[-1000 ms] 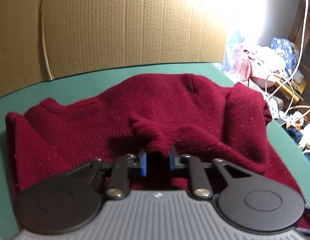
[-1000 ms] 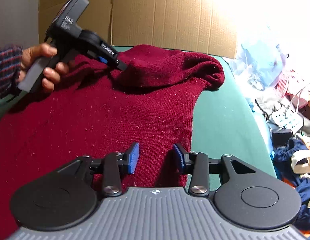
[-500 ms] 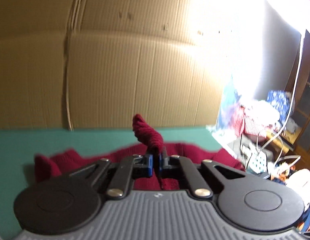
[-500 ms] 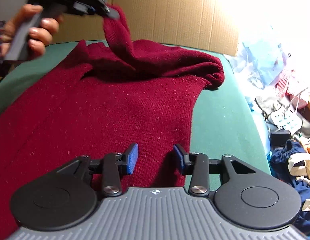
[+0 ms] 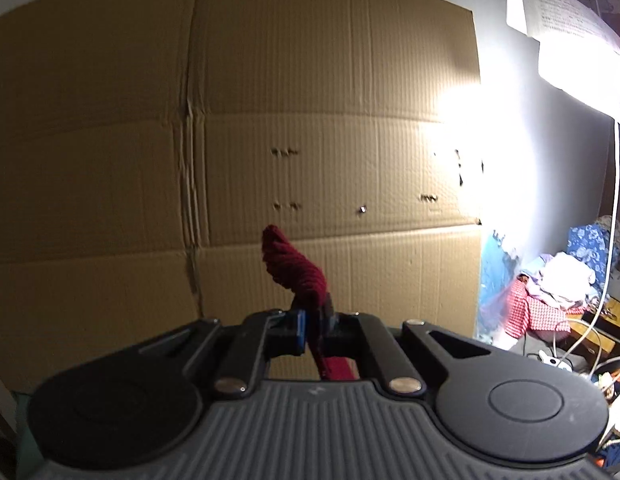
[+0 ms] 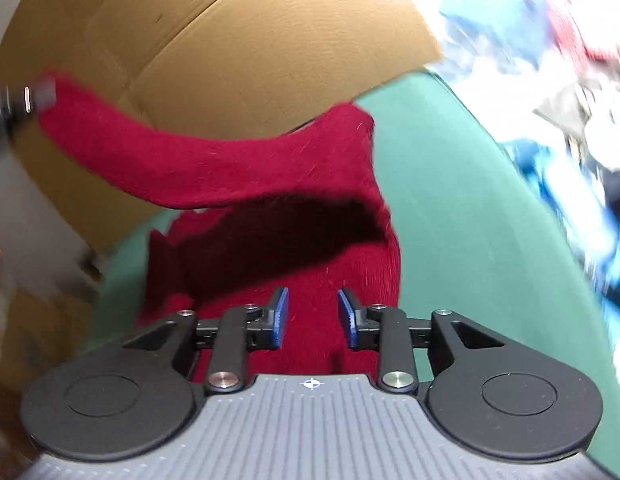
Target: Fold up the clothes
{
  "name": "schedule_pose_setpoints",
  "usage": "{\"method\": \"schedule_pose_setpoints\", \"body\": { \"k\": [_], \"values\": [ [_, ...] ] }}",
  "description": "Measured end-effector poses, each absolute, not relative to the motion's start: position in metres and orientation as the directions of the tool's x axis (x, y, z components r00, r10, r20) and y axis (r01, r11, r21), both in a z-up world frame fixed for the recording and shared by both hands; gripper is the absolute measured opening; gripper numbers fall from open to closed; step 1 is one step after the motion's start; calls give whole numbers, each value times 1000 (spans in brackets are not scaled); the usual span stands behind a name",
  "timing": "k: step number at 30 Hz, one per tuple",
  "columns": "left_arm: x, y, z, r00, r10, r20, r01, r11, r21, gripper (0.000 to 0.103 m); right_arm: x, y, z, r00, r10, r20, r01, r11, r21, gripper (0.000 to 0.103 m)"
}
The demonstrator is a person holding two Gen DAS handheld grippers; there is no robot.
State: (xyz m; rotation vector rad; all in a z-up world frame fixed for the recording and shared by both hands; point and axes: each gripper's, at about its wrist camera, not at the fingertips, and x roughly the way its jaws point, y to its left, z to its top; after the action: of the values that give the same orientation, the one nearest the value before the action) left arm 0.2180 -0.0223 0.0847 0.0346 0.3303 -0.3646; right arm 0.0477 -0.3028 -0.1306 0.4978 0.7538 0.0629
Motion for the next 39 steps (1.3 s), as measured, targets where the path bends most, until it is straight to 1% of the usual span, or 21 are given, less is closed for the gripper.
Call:
{"method": "schedule_pose_setpoints", "body": {
  "k": [2,5,9,11,13,14,16,18,20,25,26,27,28,29,30,31,34,39],
  "values": [
    [218,-25,95,887,-334,-320,343,939,-30,1,63,-285,-132,713,245,-657,63,911,407,31],
    [212,-27,105,899,-314,-305,327,945,-7,1,86,-264,-144,671,285,-685,5,922,388,31],
    [206,-19,102,908,-280,-311,298,954,11,1,97,-265,-150,683,270,-679,36,916,399,32],
    [207,-10,96,910,-261,-323,278,961,8,1,92,-276,-150,690,286,-665,58,894,444,35],
    [208,-1,90,911,-241,-336,257,966,4,1,88,-282,-149,683,325,-654,41,877,479,38],
    [208,3,88,911,-231,-342,247,969,3,1,85,-285,-149,684,349,-640,35,861,508,41],
    [209,12,82,911,-211,-355,226,974,0,1,84,-292,-150,690,373,-620,56,827,559,59],
    [210,21,76,910,-191,-367,205,979,-3,1,85,-296,-152,697,356,-622,99,811,576,63],
    [211,30,70,909,-172,-380,183,983,-5,1,89,-299,-157,705,367,-607,136,770,624,63],
    [209,44,61,907,-141,-396,153,988,-2,1,94,-308,-165,769,396,-502,234,557,797,63],
    [207,45,61,908,-141,-394,153,988,0,1,96,-308,-167,781,382,-494,257,525,812,63],
    [205,46,60,909,-141,-393,154,988,1,1,99,-307,-169,784,359,-507,287,516,807,62],
    [204,47,60,909,-140,-392,154,988,3,1,102,-306,-170,785,335,-521,317,505,803,56],
    [203,47,60,910,-137,-391,152,988,9,1,105,-305,-173,782,323,-533,340,496,799,45],
    [203,46,59,911,-134,-390,152,988,14,1,109,-306,-175,773,329,-542,349,492,797,10],
    [204,46,58,911,-134,-391,152,988,15,1,110,-306,-176,769,328,-548,357,491,795,8],
    [205,50,54,913,-124,-390,141,990,17,1,109,-309,-172,771,320,-551,361,493,792,8],
    [199,69,46,923,-96,-374,100,995,-8,1,112,-308,-165,761,374,-530,319,496,808,8]
  ]
}}
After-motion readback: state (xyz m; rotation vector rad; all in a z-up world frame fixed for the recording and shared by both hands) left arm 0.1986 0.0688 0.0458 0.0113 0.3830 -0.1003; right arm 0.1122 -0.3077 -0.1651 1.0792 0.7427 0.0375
